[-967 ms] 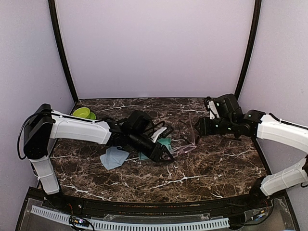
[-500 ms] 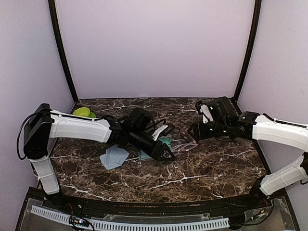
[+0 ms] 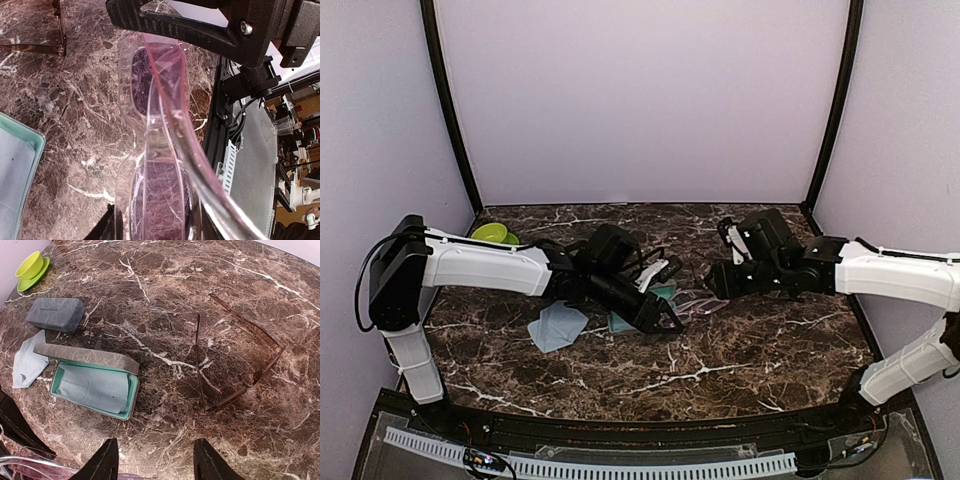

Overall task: Organize the sunglasses
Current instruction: Fold the right temple of the sunglasses with the sunglasses, then pass from the left arm to the right

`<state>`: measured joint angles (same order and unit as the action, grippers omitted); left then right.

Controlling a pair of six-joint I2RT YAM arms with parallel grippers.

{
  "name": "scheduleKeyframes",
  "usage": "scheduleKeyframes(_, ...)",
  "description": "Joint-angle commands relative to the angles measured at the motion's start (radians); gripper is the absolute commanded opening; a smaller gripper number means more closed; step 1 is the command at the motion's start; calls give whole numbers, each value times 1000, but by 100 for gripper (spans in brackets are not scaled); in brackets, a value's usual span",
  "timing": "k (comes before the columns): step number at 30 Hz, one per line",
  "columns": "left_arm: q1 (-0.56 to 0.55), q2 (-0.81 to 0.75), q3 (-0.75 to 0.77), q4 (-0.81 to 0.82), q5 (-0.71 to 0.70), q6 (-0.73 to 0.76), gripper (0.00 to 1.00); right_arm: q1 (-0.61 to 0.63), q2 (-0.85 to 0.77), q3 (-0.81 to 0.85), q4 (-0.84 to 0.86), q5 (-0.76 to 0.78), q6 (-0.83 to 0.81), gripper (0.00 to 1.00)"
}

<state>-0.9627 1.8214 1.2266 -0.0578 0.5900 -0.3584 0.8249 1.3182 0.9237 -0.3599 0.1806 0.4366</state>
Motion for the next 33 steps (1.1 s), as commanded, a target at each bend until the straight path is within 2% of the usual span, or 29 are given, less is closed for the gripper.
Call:
scheduleKeyframes(1, -4, -11, -6, 29, 9, 18, 8, 6, -6, 27, -7, 31, 11, 53)
scheduleKeyframes(4, -4, -14, -21, 30, 11, 30, 8, -3, -31, 29, -25, 50, 3, 57)
scheduleKeyframes(8, -4, -35, -52, 30, 18, 70, 8, -65, -102, 20, -46, -6, -37, 61)
scheduleKeyframes(12, 6, -85, -95, 14, 7, 157, 7, -135, -163, -12, -32, -202, -87, 65)
scheduleKeyframes(15, 38, -123, -133, 25, 68, 170, 7, -160, -175, -30, -23, -355, -120, 69)
scheduleKeyframes(17, 47, -147, -150, 34, 116, 183, 7, -170, -175, -54, 20, -488, -124, 76)
scheduleKeyframes(20, 50, -185, -165, 25, 223, 199, 7, -177, -156, -82, 83, -650, -112, 92)
scheduleKeyframes(22, 55, -217, -202, 55, 260, 192, 7, -179, -145, -104, 128, -754, -114, 99)
scheduleKeyframes(26, 64, -265, -242, 80, 288, 190, 7, -177, -132, -144, 223, -909, -107, 100)
scheduleKeyframes(33, 73, -239, -201, 25, 316, 220, 7, -169, -123, -164, 289, -997, -120, 100)
